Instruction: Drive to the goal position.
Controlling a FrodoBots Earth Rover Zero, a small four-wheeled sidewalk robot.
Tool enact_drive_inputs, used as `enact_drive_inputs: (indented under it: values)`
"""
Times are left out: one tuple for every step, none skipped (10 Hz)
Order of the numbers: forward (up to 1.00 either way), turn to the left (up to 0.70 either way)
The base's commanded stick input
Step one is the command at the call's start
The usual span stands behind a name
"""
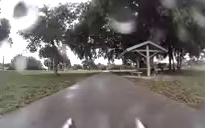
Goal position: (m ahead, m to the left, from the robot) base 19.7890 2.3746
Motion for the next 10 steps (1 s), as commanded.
enact_drive_inputs:
  values:
    - [1.00, 0.00]
    - [1.00, 0.00]
    - [1.00, 0.00]
    - [1.00, 0.00]
    - [1.00, 0.00]
    - [1.00, 0.00]
    - [1.00, 0.00]
    - [1.00, 0.00]
    - [1.00, 0.00]
    - [1.00, 0.00]
